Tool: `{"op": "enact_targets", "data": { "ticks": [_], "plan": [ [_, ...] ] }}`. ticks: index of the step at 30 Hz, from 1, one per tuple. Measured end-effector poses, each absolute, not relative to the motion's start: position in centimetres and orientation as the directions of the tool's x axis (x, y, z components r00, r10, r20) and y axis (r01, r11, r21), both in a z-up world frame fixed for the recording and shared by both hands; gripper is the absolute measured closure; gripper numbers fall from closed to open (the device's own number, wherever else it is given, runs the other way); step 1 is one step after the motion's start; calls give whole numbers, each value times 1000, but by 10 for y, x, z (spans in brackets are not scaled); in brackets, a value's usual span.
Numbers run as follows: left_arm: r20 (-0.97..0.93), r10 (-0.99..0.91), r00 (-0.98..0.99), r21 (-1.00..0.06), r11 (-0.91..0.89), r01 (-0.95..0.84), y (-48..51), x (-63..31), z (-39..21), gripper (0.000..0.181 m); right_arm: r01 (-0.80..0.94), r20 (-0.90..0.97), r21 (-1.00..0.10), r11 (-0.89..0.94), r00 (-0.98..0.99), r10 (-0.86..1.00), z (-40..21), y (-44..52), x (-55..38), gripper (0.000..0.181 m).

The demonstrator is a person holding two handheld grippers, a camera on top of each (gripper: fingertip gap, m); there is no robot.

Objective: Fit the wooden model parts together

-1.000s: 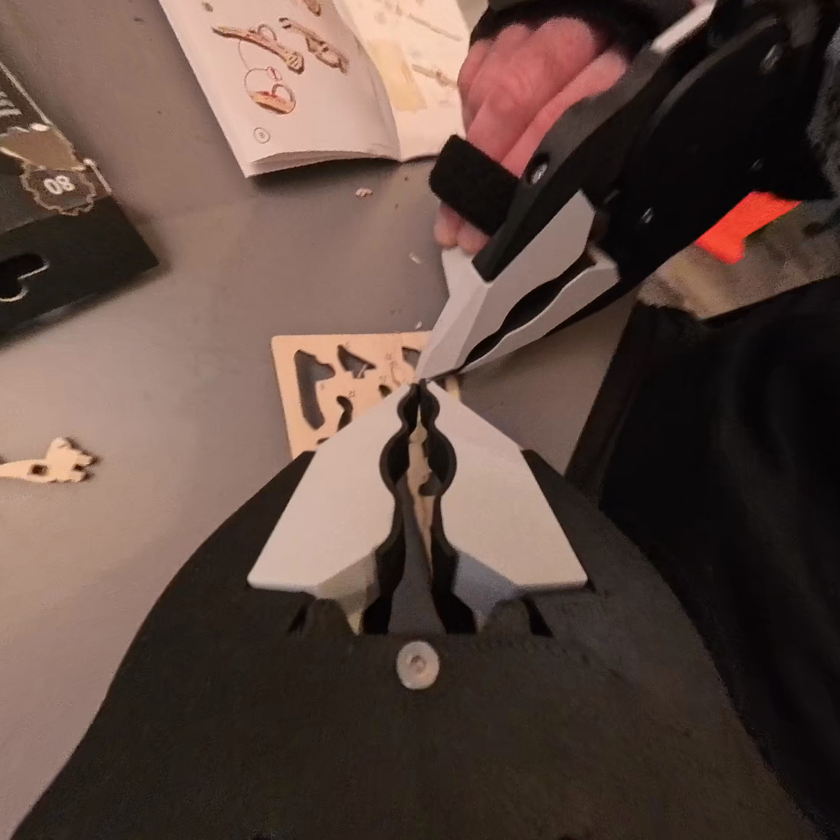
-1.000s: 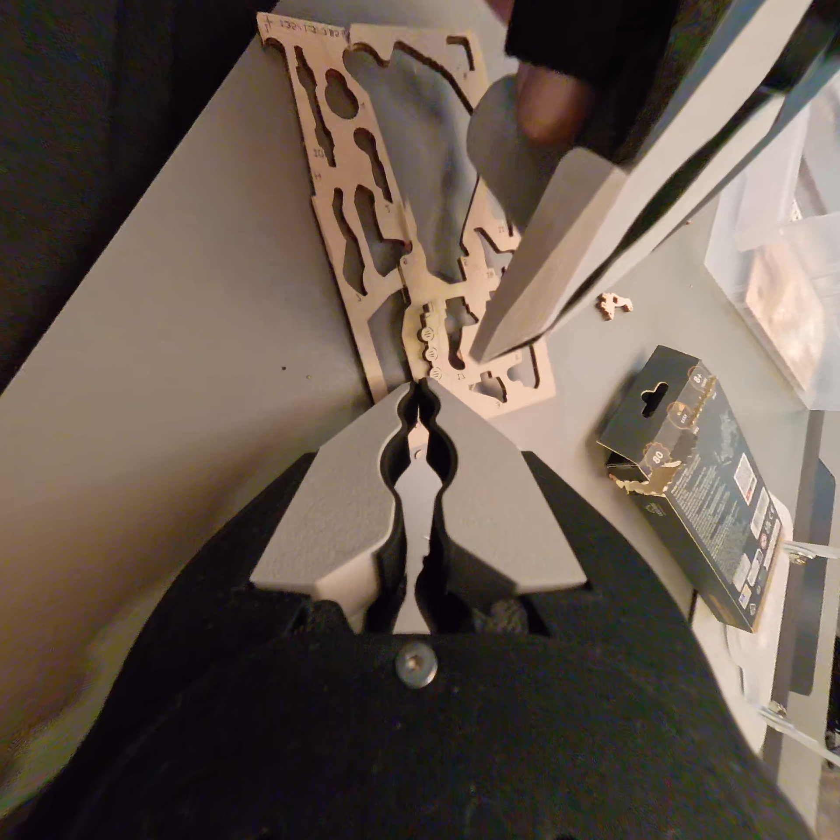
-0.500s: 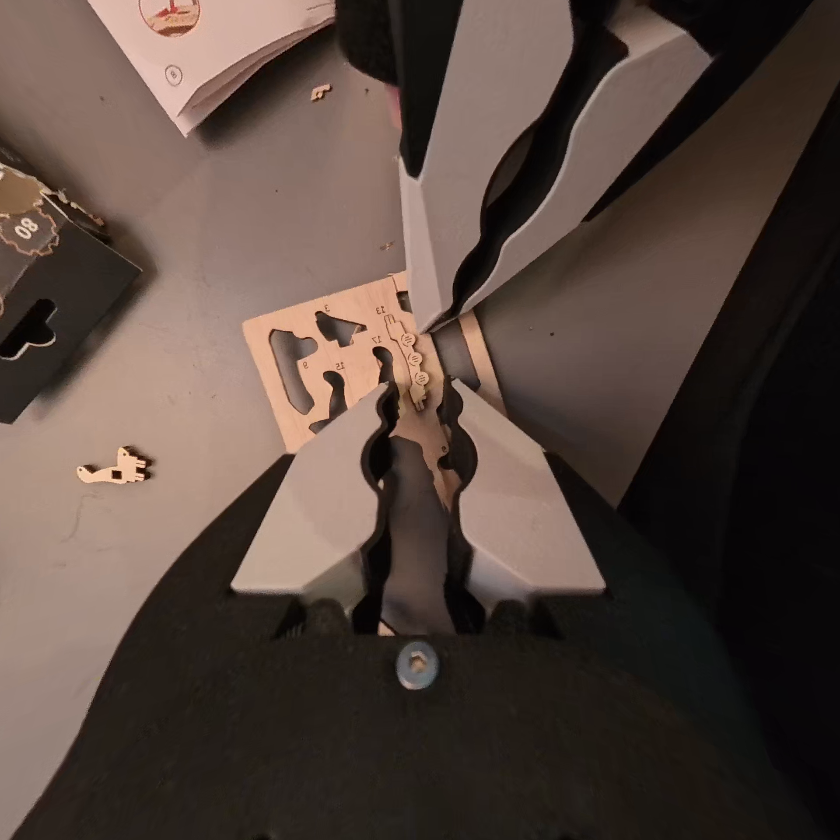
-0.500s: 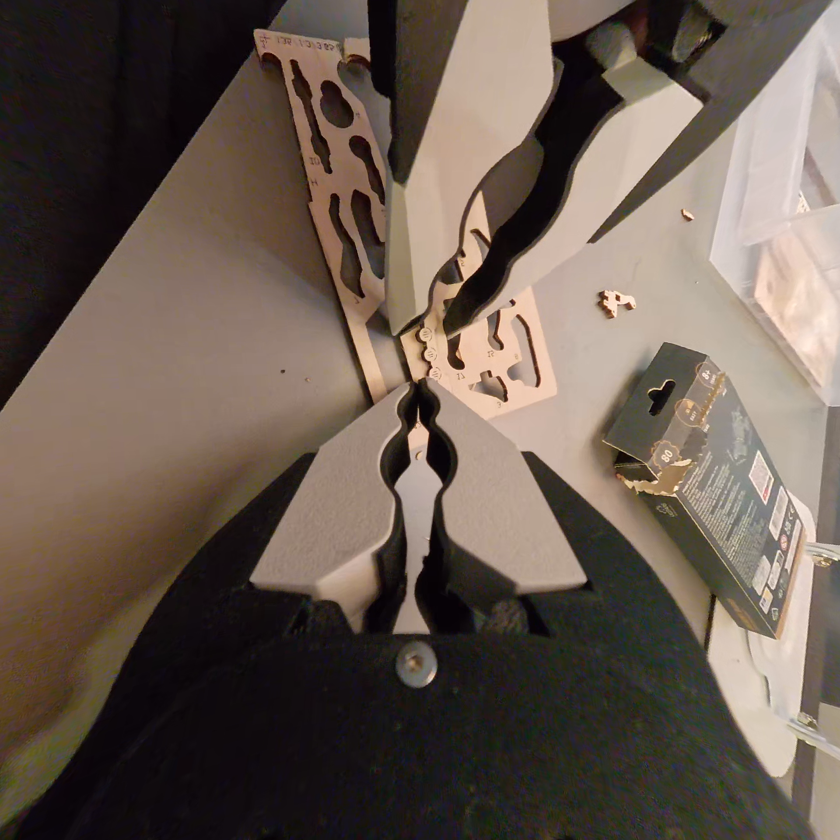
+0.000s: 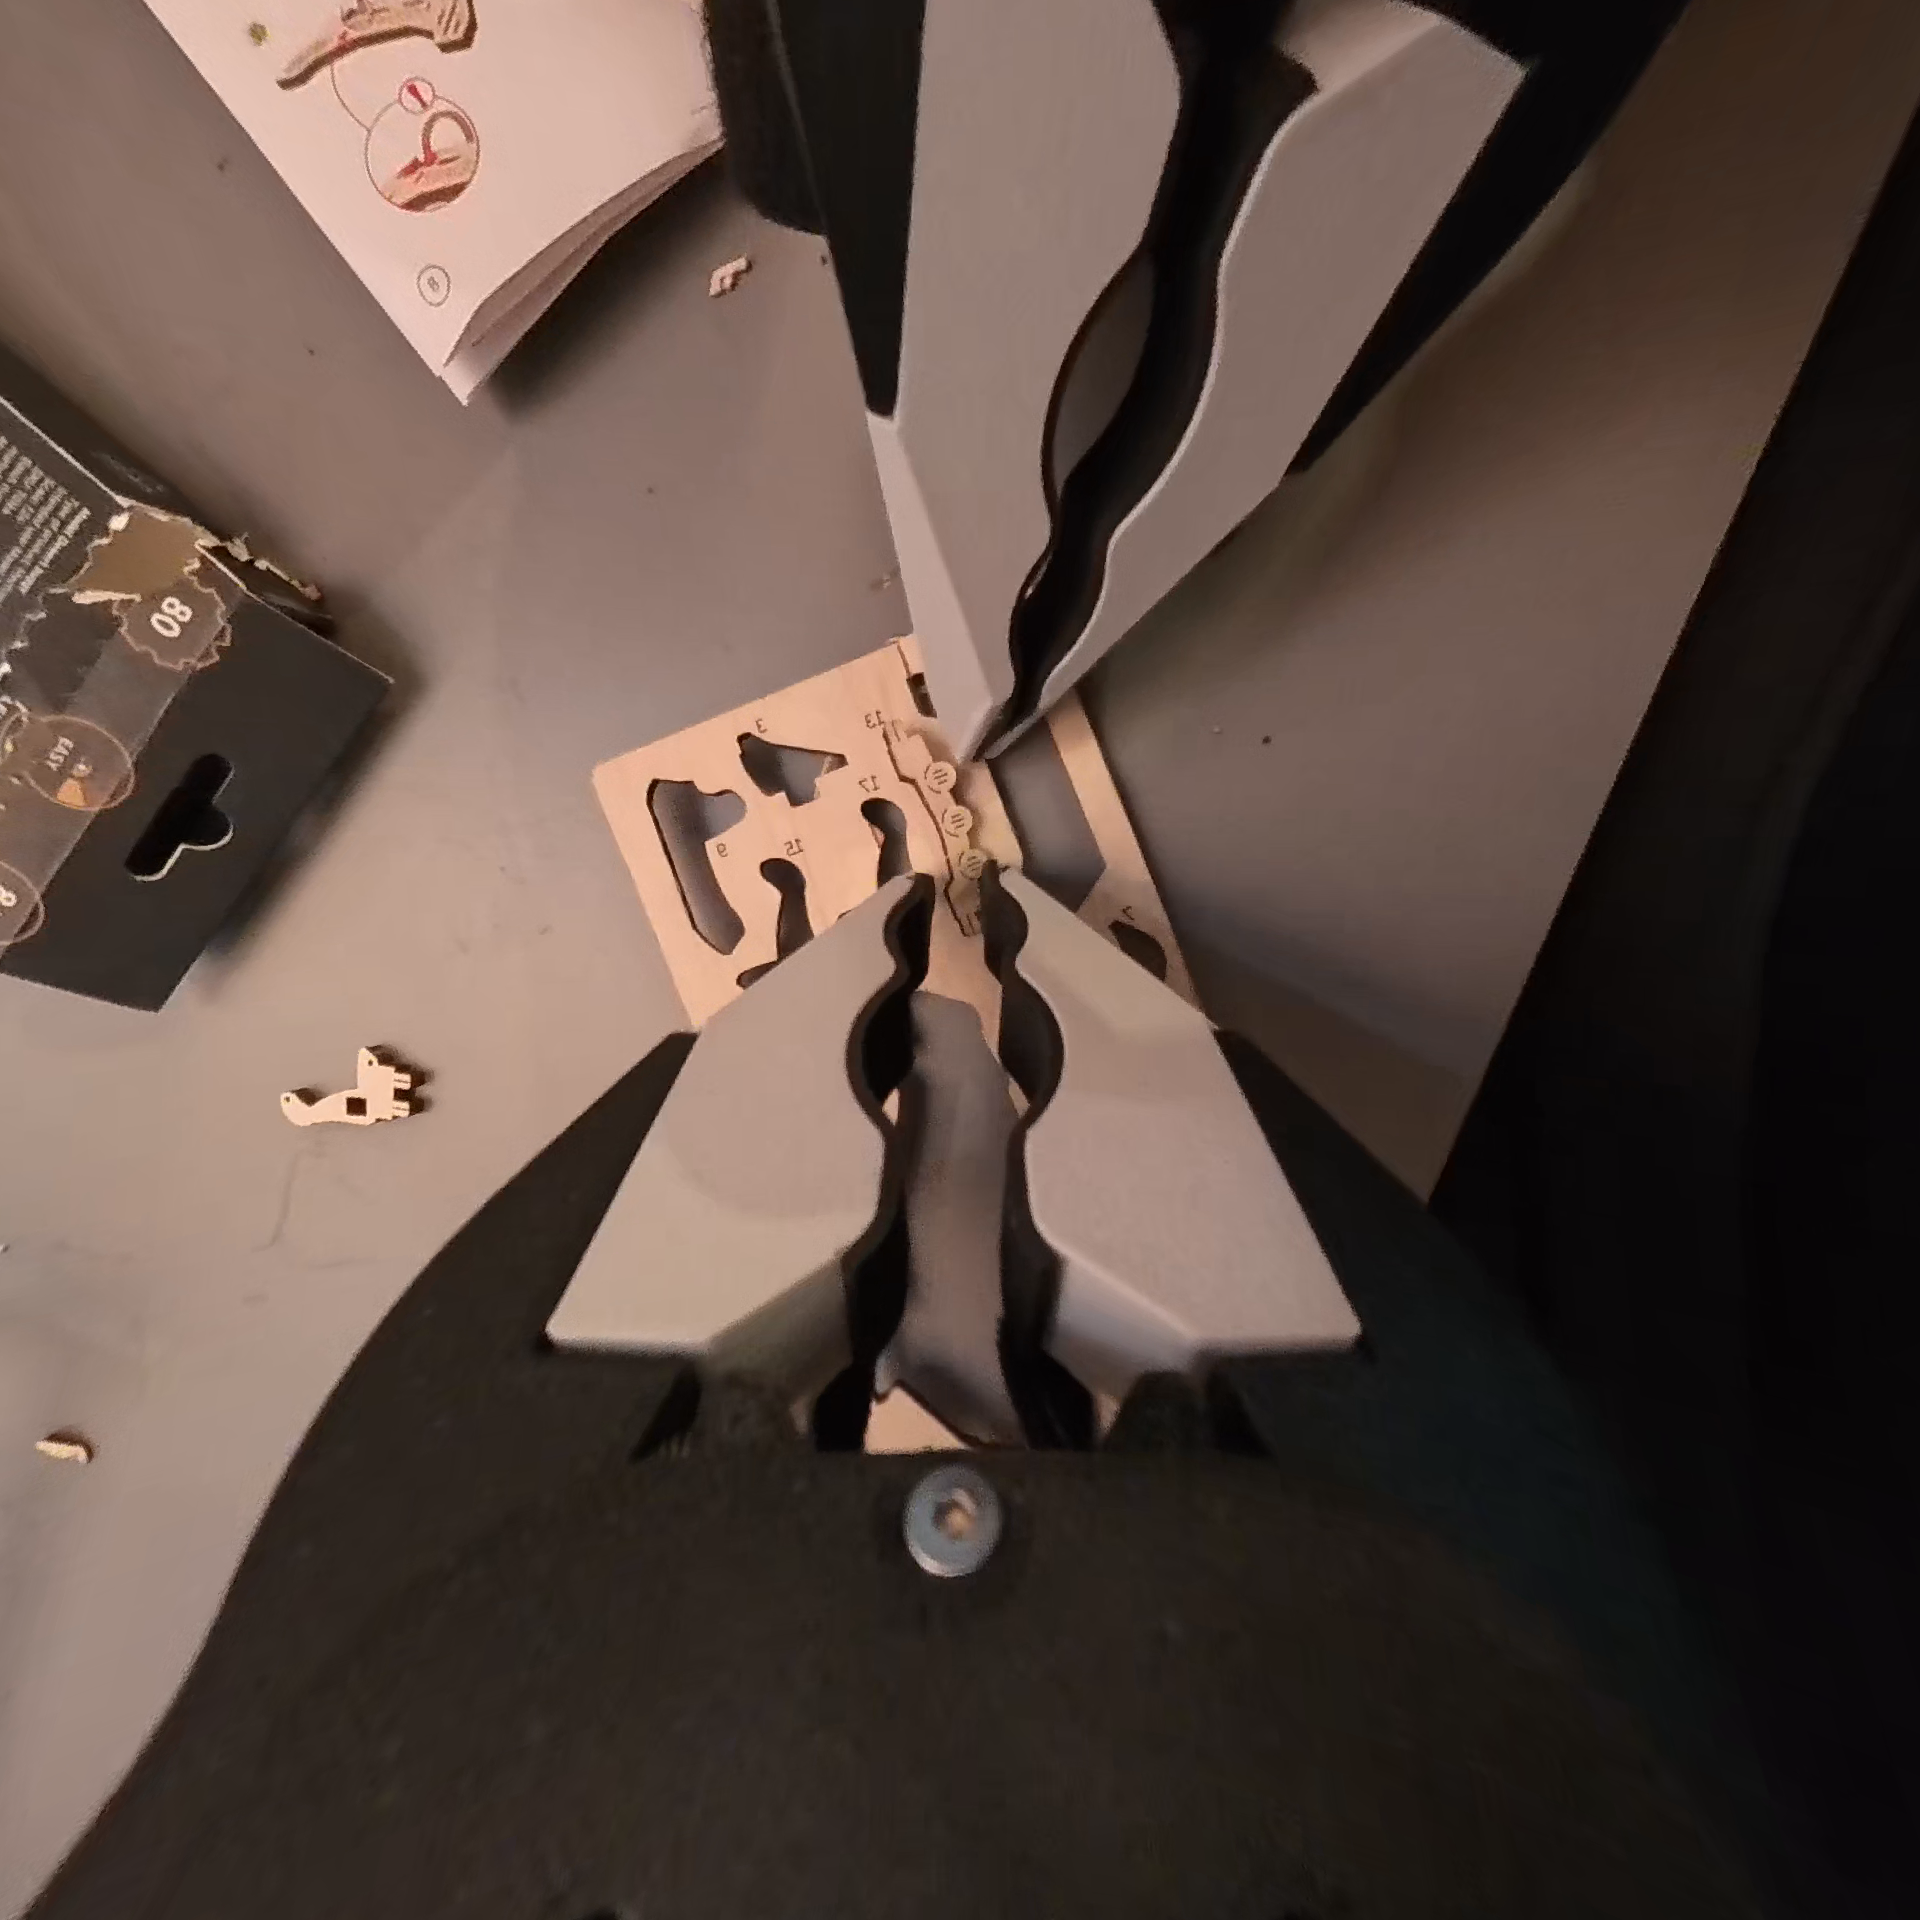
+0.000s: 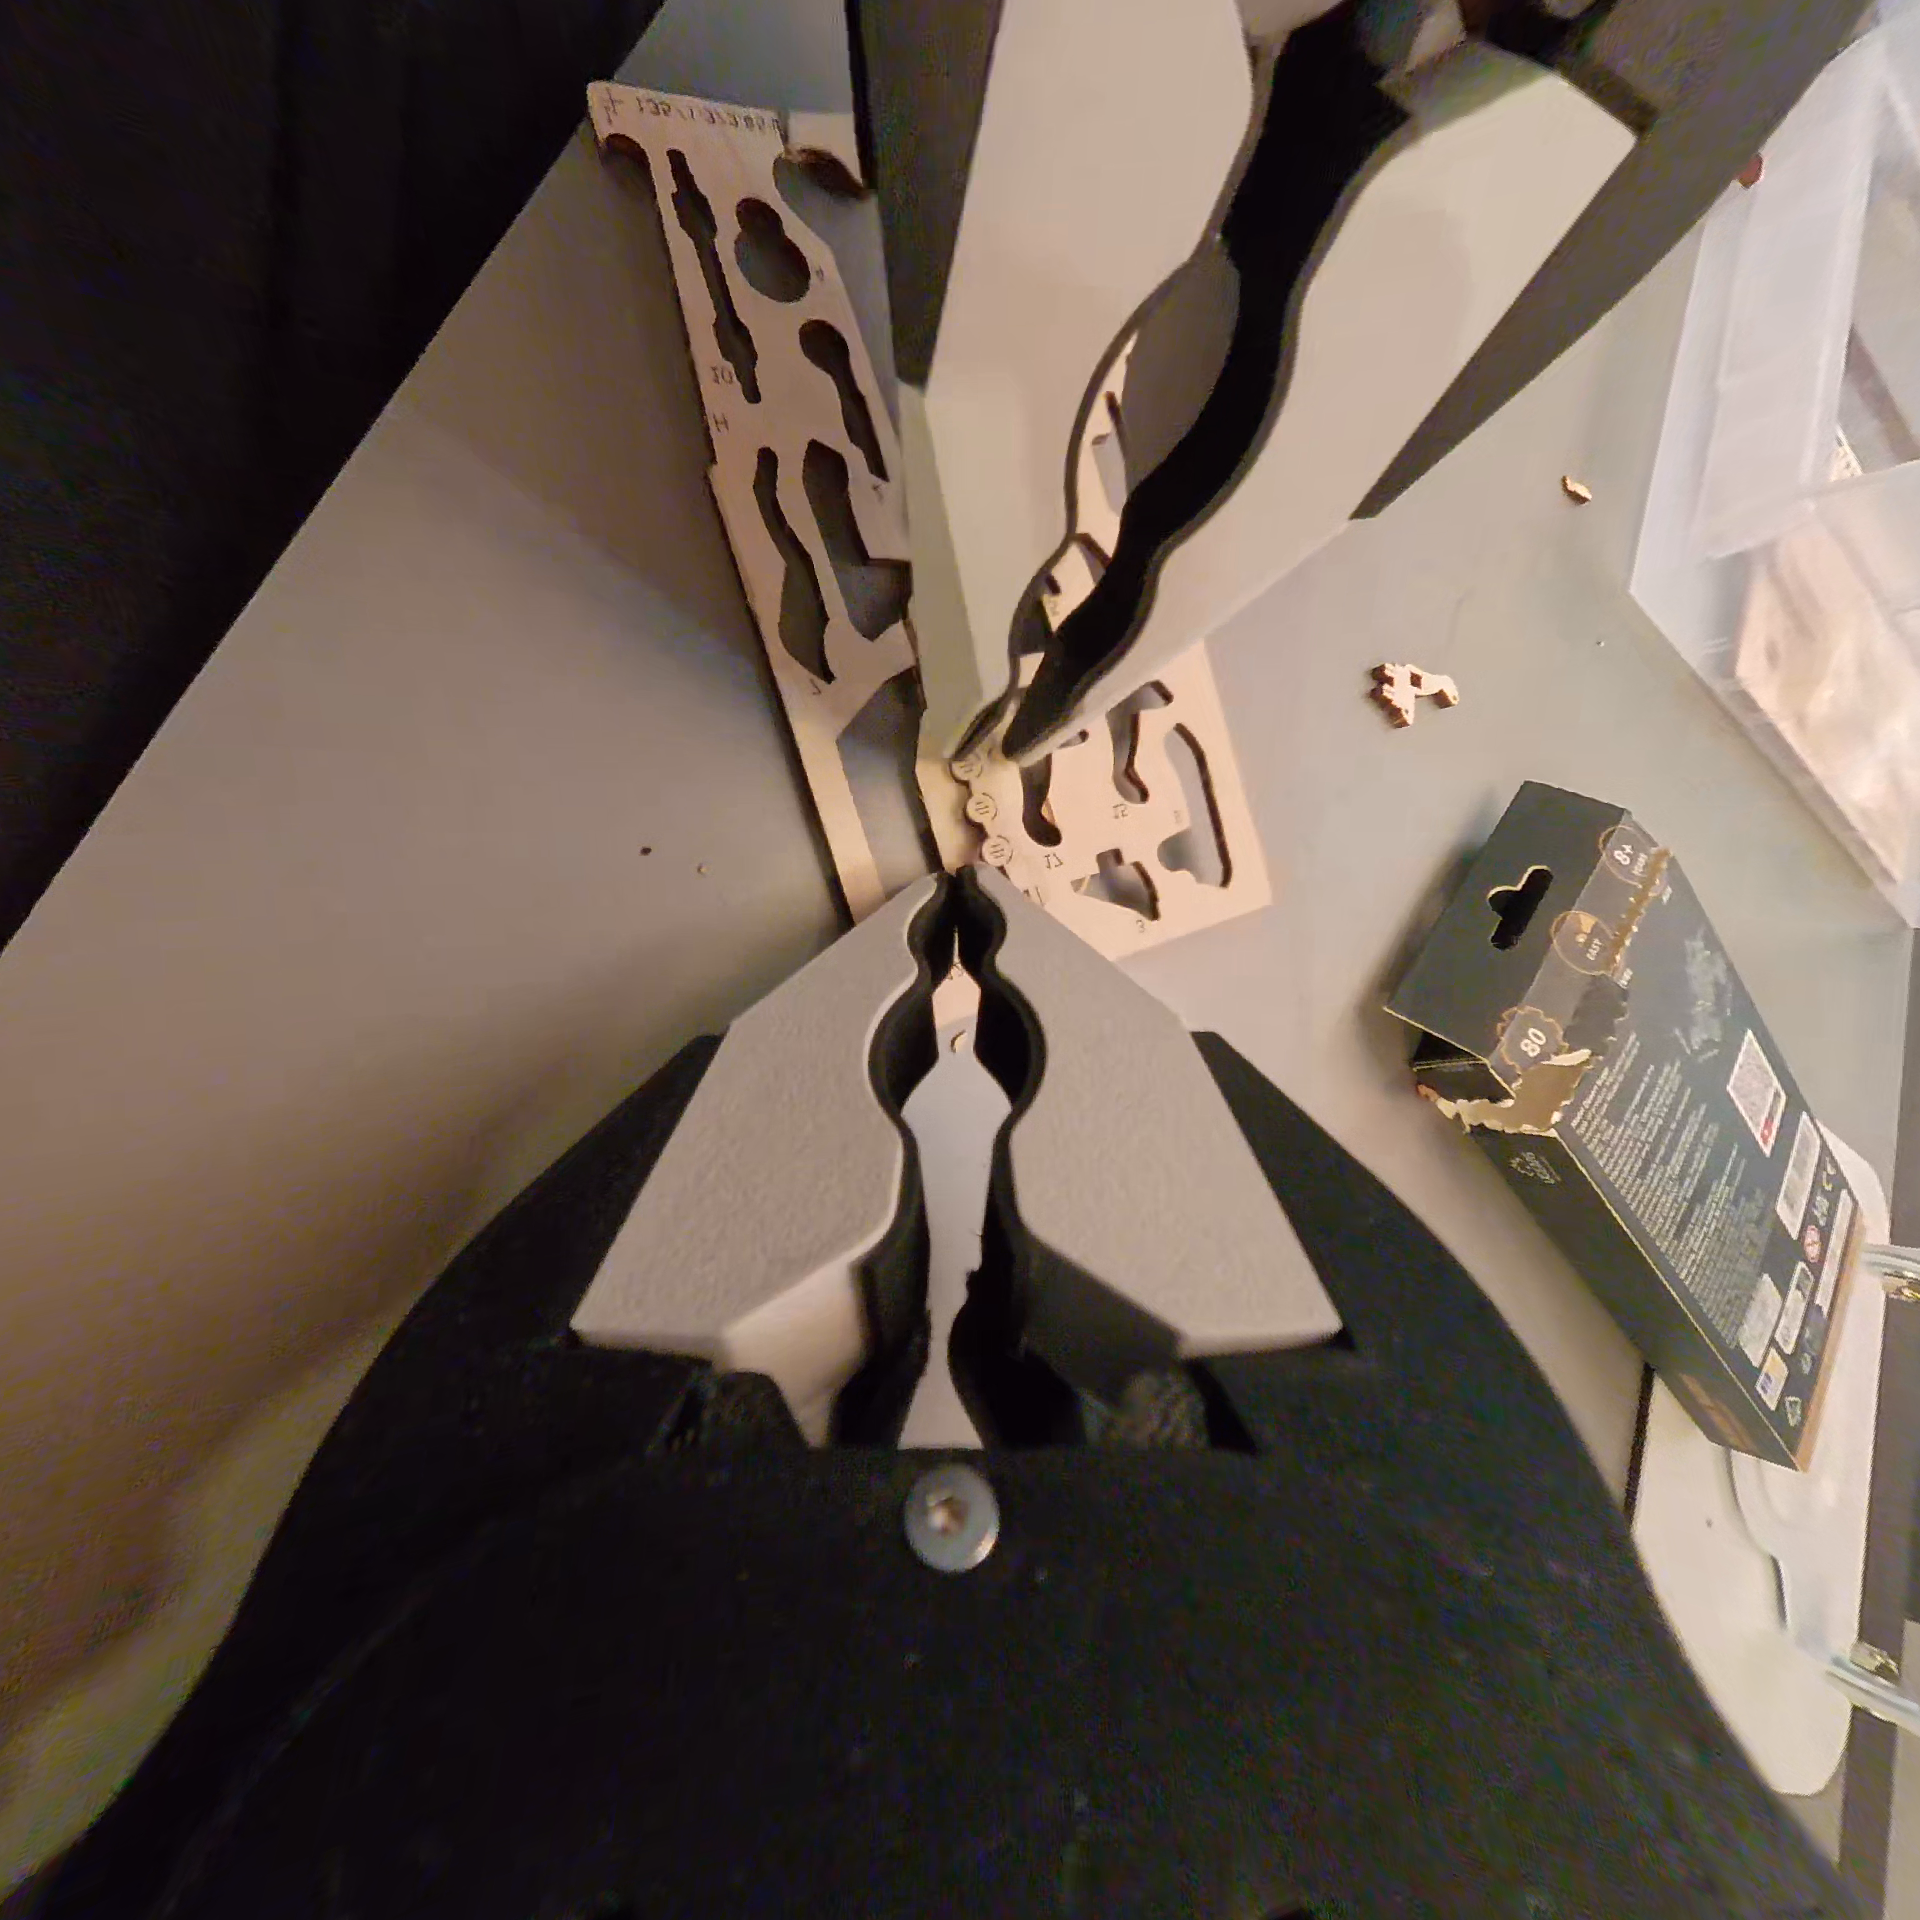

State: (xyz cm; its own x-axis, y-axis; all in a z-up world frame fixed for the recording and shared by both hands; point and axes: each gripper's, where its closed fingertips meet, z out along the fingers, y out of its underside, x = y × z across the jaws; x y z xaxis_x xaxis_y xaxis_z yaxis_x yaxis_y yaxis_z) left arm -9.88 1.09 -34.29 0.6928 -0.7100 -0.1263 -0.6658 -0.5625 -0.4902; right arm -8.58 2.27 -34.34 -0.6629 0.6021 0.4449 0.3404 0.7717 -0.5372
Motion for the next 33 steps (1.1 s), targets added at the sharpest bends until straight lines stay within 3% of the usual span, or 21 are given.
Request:
{"op": "enact_targets", "data": {
  "ticks": [10, 14, 18, 21, 33],
  "plan": [
    [-195, -757, 623, -421, -509, -751, 10, -98, -344, 178, 341, 445, -538, 771, -663, 603, -344, 22, -86, 181],
    [-250, -724, 643, -483, -482, -731, 12, -97, -343, 178, 356, 414, -578, 734, -647, 640, -342, 25, -85, 181],
    [-278, -679, 679, -548, -468, -693, 13, -97, -343, 178, 400, 307, -687, 607, -598, 741, -327, 33, -88, 179],
    [-266, -667, 696, -584, -463, -667, 13, -97, -343, 178, 437, 238, -702, 563, -600, 763, -331, 35, -91, 171],
    [-214, -615, 759, -676, -468, -569, 15, -103, -341, 176, 473, 117, -713, 518, -647, 753, -337, 30, -93, 178]
  ]
}}
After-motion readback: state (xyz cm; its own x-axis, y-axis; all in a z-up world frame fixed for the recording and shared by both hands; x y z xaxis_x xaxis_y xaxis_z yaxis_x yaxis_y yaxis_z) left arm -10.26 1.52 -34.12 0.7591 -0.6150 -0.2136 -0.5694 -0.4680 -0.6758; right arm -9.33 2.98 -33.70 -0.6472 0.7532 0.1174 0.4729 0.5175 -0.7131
